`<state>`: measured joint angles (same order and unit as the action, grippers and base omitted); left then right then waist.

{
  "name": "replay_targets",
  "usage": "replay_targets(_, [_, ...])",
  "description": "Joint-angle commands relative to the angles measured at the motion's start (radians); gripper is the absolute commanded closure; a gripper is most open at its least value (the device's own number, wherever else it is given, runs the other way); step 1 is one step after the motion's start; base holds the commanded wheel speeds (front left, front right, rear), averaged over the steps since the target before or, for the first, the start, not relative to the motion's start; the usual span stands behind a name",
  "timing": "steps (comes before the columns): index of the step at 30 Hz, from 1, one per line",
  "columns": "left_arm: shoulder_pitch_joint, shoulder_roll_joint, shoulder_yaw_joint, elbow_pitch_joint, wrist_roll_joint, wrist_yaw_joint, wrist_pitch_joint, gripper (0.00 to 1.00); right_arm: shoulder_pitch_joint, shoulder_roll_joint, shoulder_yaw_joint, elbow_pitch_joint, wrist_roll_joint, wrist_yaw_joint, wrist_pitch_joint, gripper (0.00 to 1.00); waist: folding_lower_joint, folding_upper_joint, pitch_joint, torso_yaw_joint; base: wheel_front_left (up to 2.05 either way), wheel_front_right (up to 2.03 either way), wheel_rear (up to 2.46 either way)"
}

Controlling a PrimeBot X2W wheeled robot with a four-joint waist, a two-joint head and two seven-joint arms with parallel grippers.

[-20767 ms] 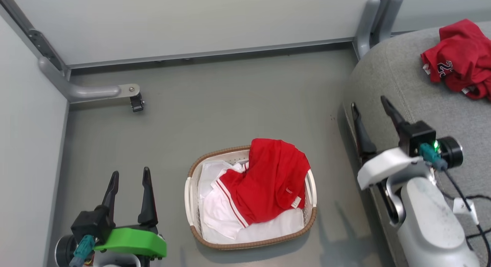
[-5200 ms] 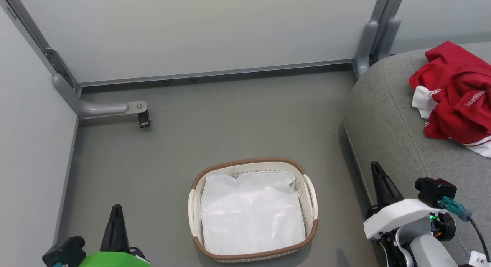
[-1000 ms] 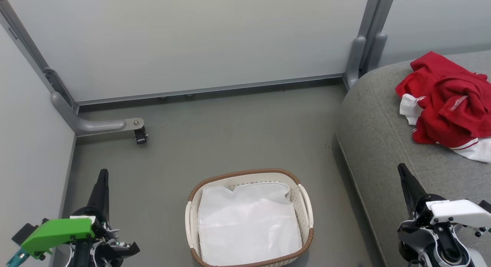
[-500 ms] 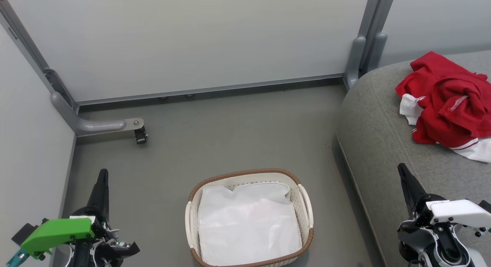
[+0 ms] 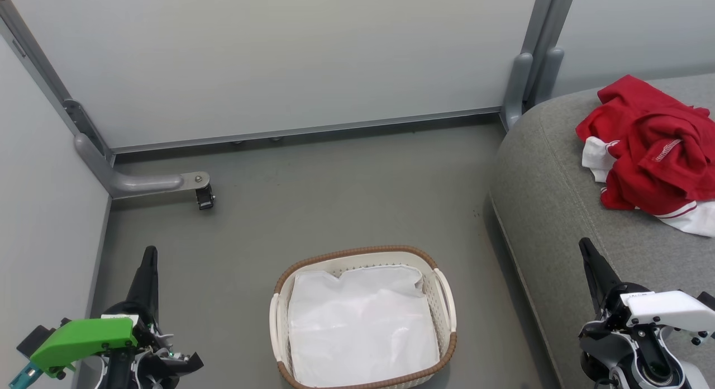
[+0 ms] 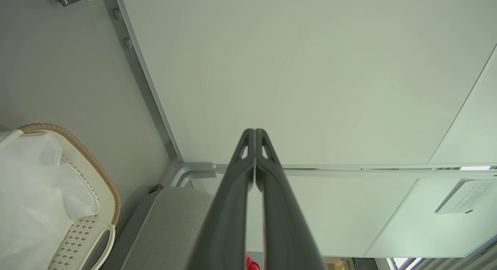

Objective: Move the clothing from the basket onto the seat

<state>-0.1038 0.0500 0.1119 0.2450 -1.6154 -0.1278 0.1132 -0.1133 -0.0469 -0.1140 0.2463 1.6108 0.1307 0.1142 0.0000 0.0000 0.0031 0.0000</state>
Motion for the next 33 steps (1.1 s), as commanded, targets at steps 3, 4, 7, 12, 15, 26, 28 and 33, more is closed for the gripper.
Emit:
replay_targets(3, [-0.01,0.004,0.003,0.001,0.003,-0.006,0.003,1.0,0.01,-0.006,-0.002,-0.004,0.004,0.0,0.003,1.0,0.0,0.0,0.0,0.0,0.0,0.0,0.0])
replay_targets(4, [-0.01,0.004,0.003,0.001,0.003,-0.006,0.003,1.0,0.01,-0.006,-0.002,-0.004,0.004,0.0,0.003,1.0,0.0,0.0,0.0,0.0,0.0,0.0,0.0])
replay_targets(7, [-0.01,0.004,0.003,0.001,0.003,-0.006,0.003,1.0,0.011,-0.006,-0.002,-0.004,0.004,0.0,0.003,1.0,0.0,0.0,0.0,0.0,0.0,0.0,0.0])
replay_targets(12, [-0.01,0.003,0.003,0.001,0.003,-0.006,0.003,1.0,0.011,-0.006,-0.002,-0.004,0.004,0.0,0.003,1.0,0.0,0.0,0.0,0.0,0.0,0.0,0.0])
replay_targets(15, [-0.01,0.003,0.003,0.001,0.003,-0.006,0.003,1.0,0.011,-0.006,-0.002,-0.004,0.004,0.0,0.003,1.0,0.0,0.0,0.0,0.0,0.0,0.0,0.0])
replay_targets(26, [-0.011,0.003,0.004,0.001,0.004,-0.006,0.004,1.0,0.011,-0.006,-0.002,-0.004,0.004,0.0,0.003,1.0,0.0,0.0,0.0,0.0,0.0,0.0,0.0])
replay_targets(28, [-0.011,0.003,0.004,0.001,0.004,-0.006,0.004,1.0,0.011,-0.006,-0.002,-0.004,0.004,0.0,0.003,1.0,0.0,0.0,0.0,0.0,0.0,0.0,0.0])
replay_targets(33, [-0.011,0.003,0.004,0.001,0.004,-0.006,0.004,1.0,0.011,-0.006,-0.002,-0.004,0.004,0.0,0.003,1.0,0.0,0.0,0.0,0.0,0.0,0.0,0.0])
